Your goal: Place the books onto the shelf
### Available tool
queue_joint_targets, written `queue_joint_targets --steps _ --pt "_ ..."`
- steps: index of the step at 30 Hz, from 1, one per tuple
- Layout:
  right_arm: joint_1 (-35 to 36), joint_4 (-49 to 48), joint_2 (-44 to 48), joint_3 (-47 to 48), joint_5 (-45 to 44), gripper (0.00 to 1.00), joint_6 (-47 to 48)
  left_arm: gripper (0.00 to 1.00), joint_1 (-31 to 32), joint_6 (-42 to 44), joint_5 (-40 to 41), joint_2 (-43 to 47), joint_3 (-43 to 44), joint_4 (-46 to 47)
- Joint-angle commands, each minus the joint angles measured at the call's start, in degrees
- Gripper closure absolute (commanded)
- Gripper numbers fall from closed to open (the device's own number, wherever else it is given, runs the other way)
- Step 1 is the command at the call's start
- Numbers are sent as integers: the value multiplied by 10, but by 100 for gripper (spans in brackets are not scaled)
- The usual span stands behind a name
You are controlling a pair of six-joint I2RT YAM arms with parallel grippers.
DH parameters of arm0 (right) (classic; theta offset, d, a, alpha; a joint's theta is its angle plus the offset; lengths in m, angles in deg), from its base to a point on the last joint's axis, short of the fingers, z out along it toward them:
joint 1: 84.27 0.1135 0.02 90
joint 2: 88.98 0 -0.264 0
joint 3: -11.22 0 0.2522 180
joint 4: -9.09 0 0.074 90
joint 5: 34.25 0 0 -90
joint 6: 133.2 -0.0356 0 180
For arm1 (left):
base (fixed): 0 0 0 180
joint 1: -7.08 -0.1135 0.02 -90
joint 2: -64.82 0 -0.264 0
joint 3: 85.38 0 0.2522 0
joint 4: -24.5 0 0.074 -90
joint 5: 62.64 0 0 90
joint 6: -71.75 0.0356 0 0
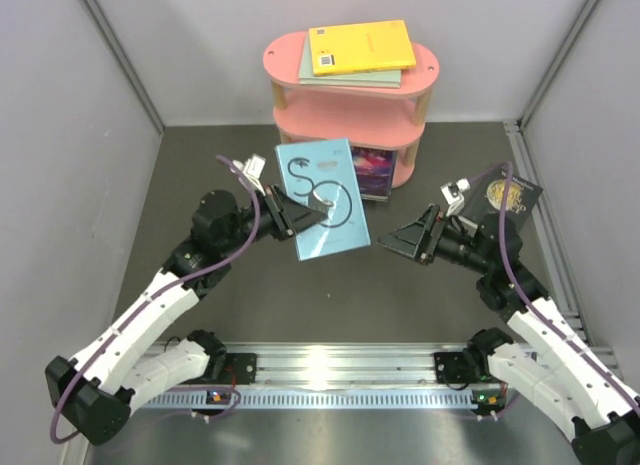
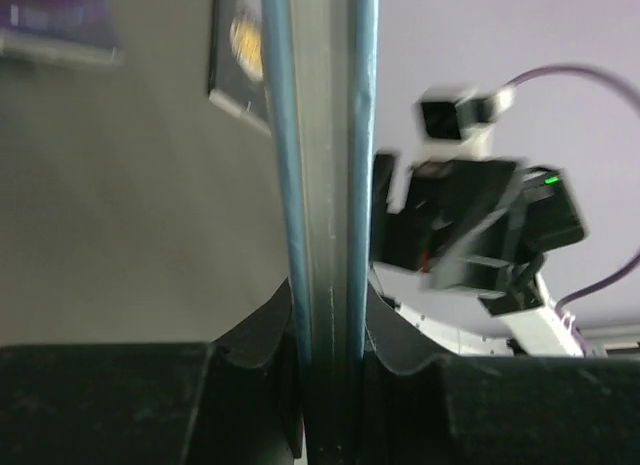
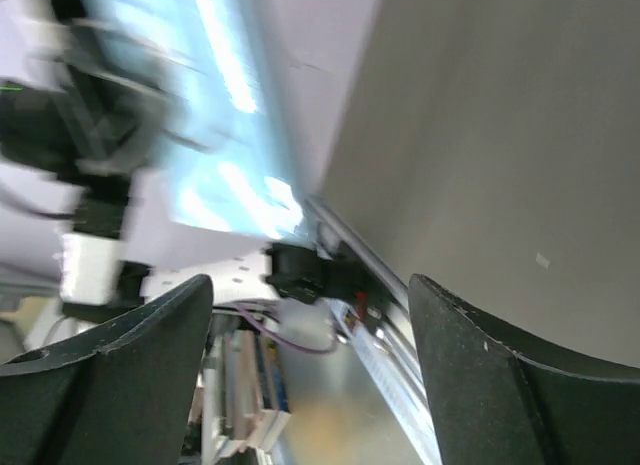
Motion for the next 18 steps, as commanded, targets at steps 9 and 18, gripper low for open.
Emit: queue_joint_targets --steps 9,18 --pt "21 -302 -50 -32 57 17 -86 100 -3 -131 -89 21 -88 250" --pt "29 -264 -45 -38 39 19 -58 100 -3 -155 -102 26 -81 255"
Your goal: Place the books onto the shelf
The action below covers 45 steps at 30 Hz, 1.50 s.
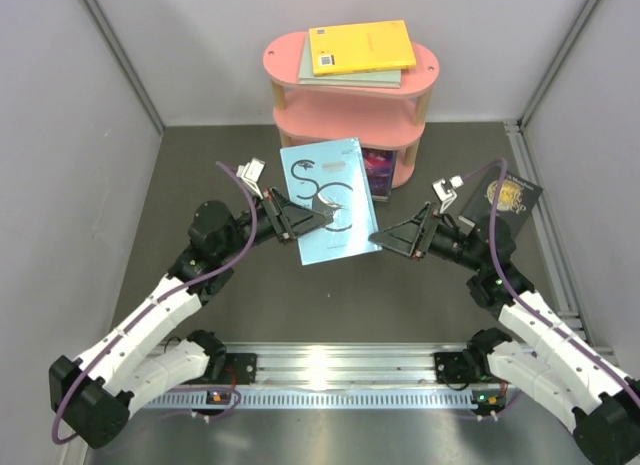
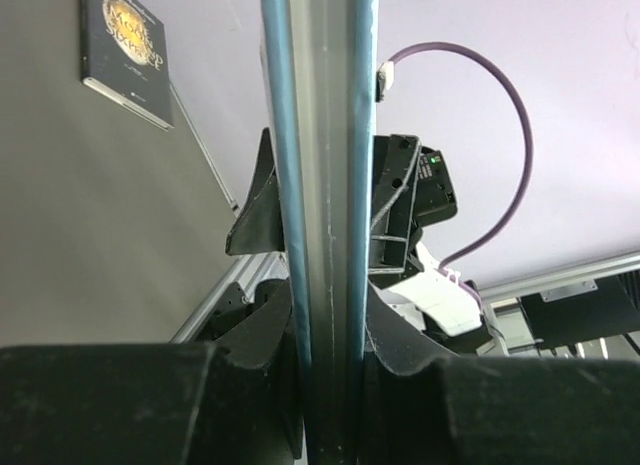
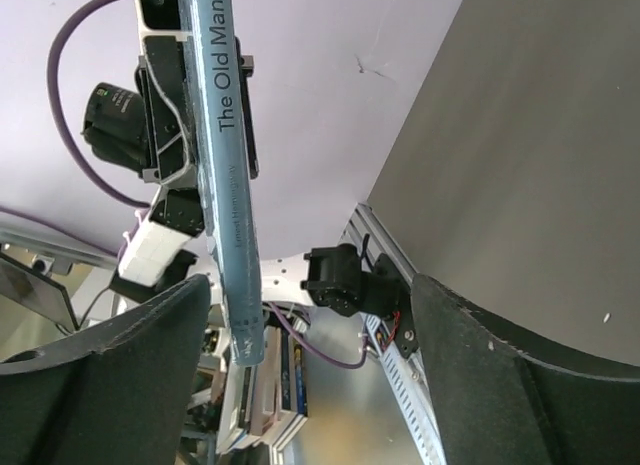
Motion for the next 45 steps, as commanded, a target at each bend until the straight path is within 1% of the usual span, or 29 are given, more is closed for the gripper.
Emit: queue_joint_targets --steps 1,4,5,7,8,11,18,19,22,27,30,36,39,40,41,42,44,45 --pt "11 -41 6 3 -2 22 5 100 -3 -21 -17 18 8 99" --pt "15 -72 5 -2 -2 35 -8 100 -3 -39 -17 17 -16 118" --pt "19 -94 6 -6 -4 36 -13 100 -3 -47 -17 16 -25 147" --pt "20 -121 8 -23 -7 38 -34 100 -2 -72 -16 12 -50 174" --pt "22 -152 7 -28 -7 42 -42 100 -2 -78 -15 8 -56 195" --pt "27 -179 0 -45 -3 50 -63 100 -2 -93 -11 -5 -72 218" --pt "42 -209 4 -82 -16 53 -79 100 -2 -131 -7 -42 -94 303" --pt "43 -215 4 -86 -18 57 -81 100 -3 -134 -9 -46 -96 309" --pt "44 -215 7 -92 -23 64 -81 100 -2 -136 -10 -55 -105 317" --pt "45 -172 0 -78 -41 64 -52 100 -1 -150 -31 -69 -123 334" --pt "45 -175 -15 -74 -48 66 -48 100 0 -151 -50 -77 -123 333" --pt "45 -196 -41 -72 -42 77 -53 100 2 -141 -51 -68 -133 318" --pt "45 -197 -38 -75 -43 92 -49 100 2 -132 -47 -69 -137 309" --pt "45 -191 -37 -76 -45 100 -47 100 3 -127 -47 -72 -137 303" --pt "45 -184 -34 -77 -48 100 -41 93 3 -118 -51 -75 -133 289" --pt "45 -166 -26 -76 -58 100 -37 82 3 -88 -53 -76 -121 231" --pt "44 -116 -18 -65 -76 100 -14 53 3 -40 -33 -68 -103 139" --pt "42 -80 -14 -54 -87 100 0 26 3 14 -18 -62 -82 85"
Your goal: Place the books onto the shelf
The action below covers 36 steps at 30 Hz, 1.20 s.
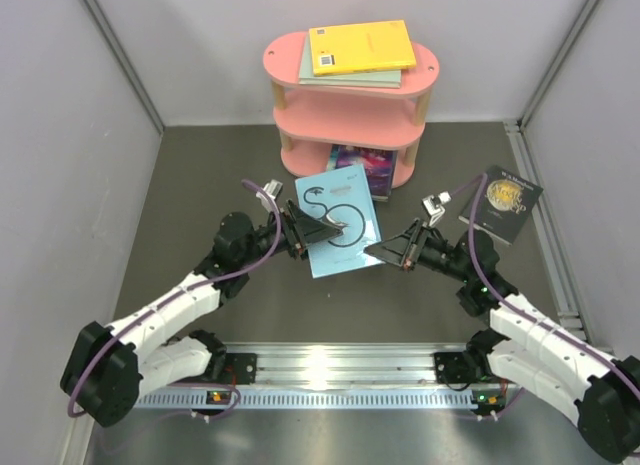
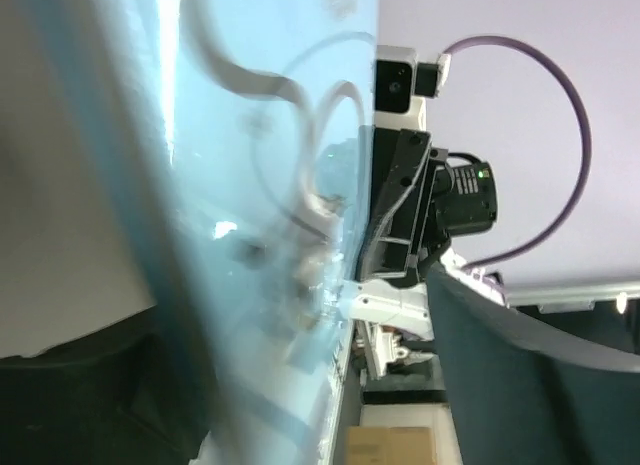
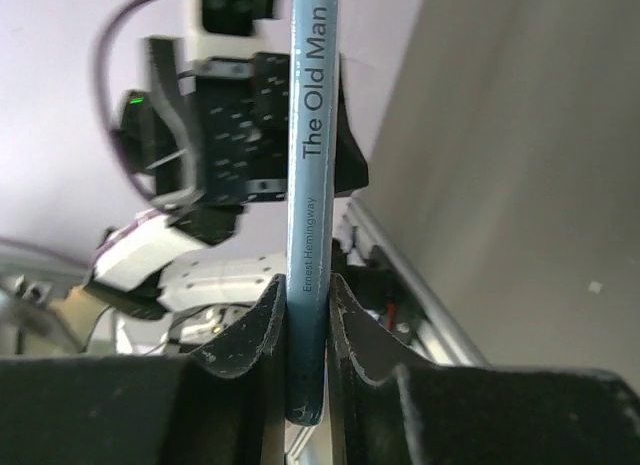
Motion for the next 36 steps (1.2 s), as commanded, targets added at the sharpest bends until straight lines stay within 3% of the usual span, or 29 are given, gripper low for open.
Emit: queue_joint_targets --steps 1,2,6,12,17,21,24,31,36 --pt "3 96 16 48 -72 100 75 12 3 118 29 38 59 -193" --pt "-4 141 14 63 -78 100 95 1 3 140 51 48 64 -231" --pt "-39 131 -21 67 -59 100 91 1 3 202 137 108 60 -336" --pt "-109 118 -59 113 -15 100 91 1 1 258 188 216 35 -450" --pt "-177 90 -113 171 42 100 78 1 2 227 181 314 -42 -445" --pt "-211 -20 -180 197 90 100 25 1 2 195 165 396 -124 -433" --pt "-232 -48 -217 220 105 100 -9 1 2 182 162 441 -158 -449" --pt "-257 -136 -328 290 99 100 -81 1 2 189 148 479 -212 -475" --pt "-274 -244 -449 347 77 100 -149 1 2 181 139 487 -266 -441"
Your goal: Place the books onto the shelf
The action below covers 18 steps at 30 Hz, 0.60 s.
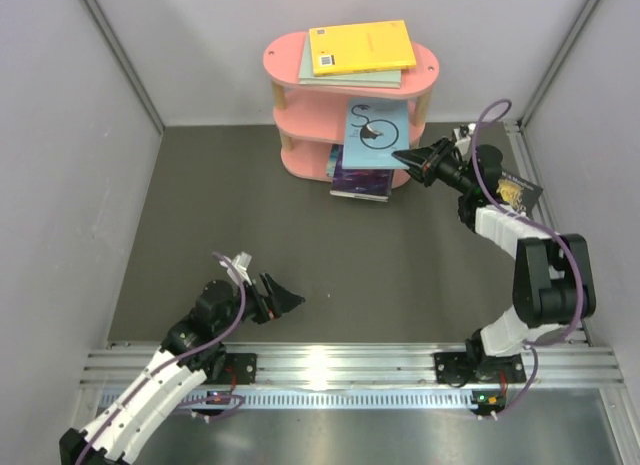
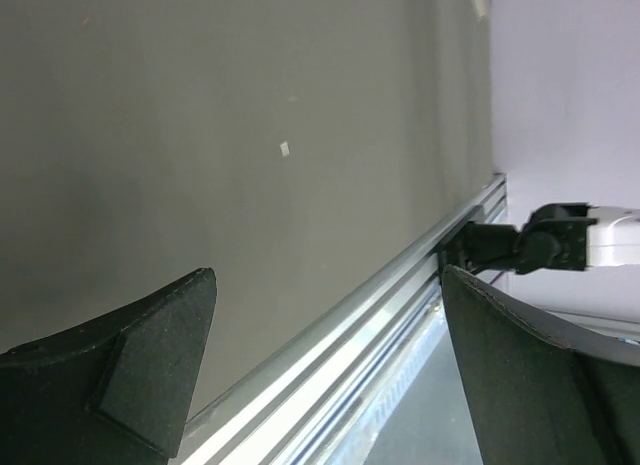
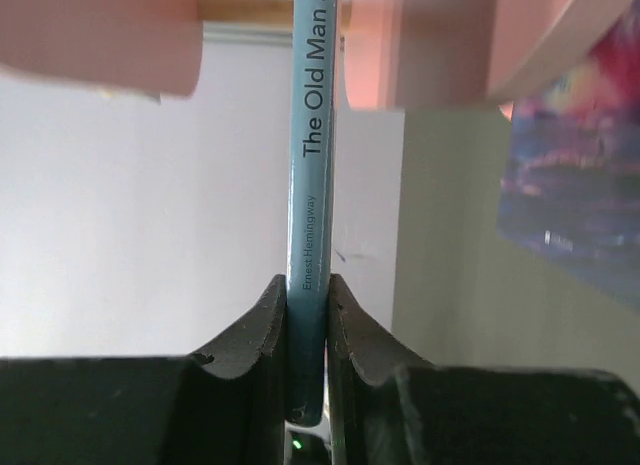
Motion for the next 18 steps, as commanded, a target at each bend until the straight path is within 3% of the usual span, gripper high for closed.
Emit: queue_joint_targets --steps 1,8,11,12,13,15,18 --pt "-23 -180 -52 76 -16 100 -82 1 -1 -5 -14 13 -28 37" --pt "-33 -183 -185 183 -23 100 -123 1 -1 -4 -10 1 -34 53" --pt "-32 -144 -205 216 -4 75 -113 1 -1 -4 -10 -4 -35 53" --pt "-34 -141 -205 215 3 54 -113 1 -1 -4 -10 -6 -36 53" --pt "-35 -142 -204 209 6 47 -113 2 -1 -4 -11 -5 -37 53" --pt "-35 -141 -187 181 13 35 -109 2 -1 -4 -8 -6 -37 53" --pt "-41 -135 -157 130 25 26 -102 2 0 -5 -5 -9 -38 55"
